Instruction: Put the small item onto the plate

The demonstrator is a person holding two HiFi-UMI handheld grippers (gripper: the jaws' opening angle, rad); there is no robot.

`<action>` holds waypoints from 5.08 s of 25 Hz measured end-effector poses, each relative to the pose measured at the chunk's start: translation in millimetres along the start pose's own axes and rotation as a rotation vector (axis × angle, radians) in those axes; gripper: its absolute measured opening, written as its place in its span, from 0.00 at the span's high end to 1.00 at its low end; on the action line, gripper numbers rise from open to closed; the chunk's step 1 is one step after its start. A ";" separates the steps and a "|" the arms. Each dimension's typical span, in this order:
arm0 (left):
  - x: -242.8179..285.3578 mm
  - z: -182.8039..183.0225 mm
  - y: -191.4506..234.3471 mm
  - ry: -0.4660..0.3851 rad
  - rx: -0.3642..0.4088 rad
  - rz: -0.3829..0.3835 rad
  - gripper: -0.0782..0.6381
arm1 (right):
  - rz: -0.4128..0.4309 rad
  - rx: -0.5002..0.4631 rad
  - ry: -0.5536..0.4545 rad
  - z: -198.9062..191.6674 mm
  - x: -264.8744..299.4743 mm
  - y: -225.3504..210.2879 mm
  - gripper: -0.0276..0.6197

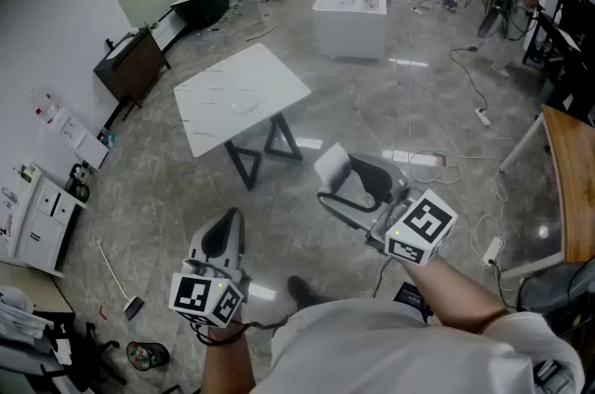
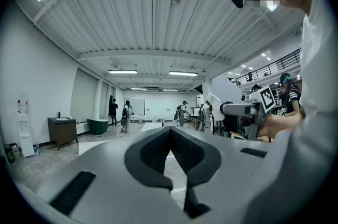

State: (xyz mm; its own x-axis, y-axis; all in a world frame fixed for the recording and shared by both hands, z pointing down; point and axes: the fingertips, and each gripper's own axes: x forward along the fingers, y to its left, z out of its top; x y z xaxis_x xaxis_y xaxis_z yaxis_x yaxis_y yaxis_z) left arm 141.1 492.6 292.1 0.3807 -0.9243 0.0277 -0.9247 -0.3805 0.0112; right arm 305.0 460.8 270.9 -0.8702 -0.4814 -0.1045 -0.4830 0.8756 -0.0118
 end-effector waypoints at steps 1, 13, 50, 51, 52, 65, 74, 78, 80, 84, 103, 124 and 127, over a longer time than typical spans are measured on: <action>0.4 -1.4 1.4 -0.002 -0.002 -0.002 0.88 | -0.001 -0.002 -0.001 0.9 1.2 -0.4 0.49; -5.7 -5.4 14.3 -0.012 -0.014 0.002 0.88 | 0.000 0.007 0.014 -7.8 13.2 9.7 0.49; 141.5 -14.1 327.7 0.029 -0.047 -0.056 0.88 | -0.036 0.004 0.028 -45.8 343.1 -91.0 0.49; 148.2 -16.1 332.4 0.034 -0.052 -0.051 0.88 | -0.033 0.002 0.030 -47.6 348.4 -97.1 0.49; 155.3 -18.3 337.0 0.038 -0.057 -0.046 0.88 | -0.030 0.002 0.032 -50.2 353.8 -104.1 0.49; 328.0 -28.2 392.0 0.040 -0.072 0.026 0.88 | 0.036 0.058 0.048 -80.4 431.6 -287.0 0.49; 447.9 -51.7 398.4 0.064 -0.099 0.051 0.88 | 0.094 0.064 0.091 -100.8 455.7 -410.8 0.49; 470.8 -60.1 411.1 0.069 -0.108 0.071 0.88 | 0.123 0.059 0.110 -106.9 471.7 -429.6 0.49; 480.0 -64.2 421.0 0.068 -0.116 0.082 0.88 | 0.134 0.063 0.120 -112.5 482.0 -437.5 0.49; 499.5 -73.4 447.0 0.070 -0.134 0.091 0.88 | 0.151 0.072 0.148 -125.7 508.5 -449.7 0.49; 632.1 -114.1 669.2 0.122 -0.211 -0.064 0.88 | 0.088 0.020 0.360 -221.6 741.0 -531.8 0.49; 674.2 -207.0 751.1 0.193 -0.224 -0.158 0.88 | 0.091 0.080 0.782 -453.1 812.9 -536.2 0.49; 682.5 -219.7 752.9 0.205 -0.237 -0.155 0.88 | 0.100 0.087 0.819 -474.6 814.5 -539.2 0.49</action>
State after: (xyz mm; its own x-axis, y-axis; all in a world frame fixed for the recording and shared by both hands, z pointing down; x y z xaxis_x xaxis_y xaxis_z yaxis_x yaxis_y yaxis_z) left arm -295.3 -418.2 539.0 0.5306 -0.8219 0.2073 -0.8396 -0.4759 0.2621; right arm -189.5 -422.5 664.2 -0.7202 -0.2490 0.6476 -0.4197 0.8996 -0.1209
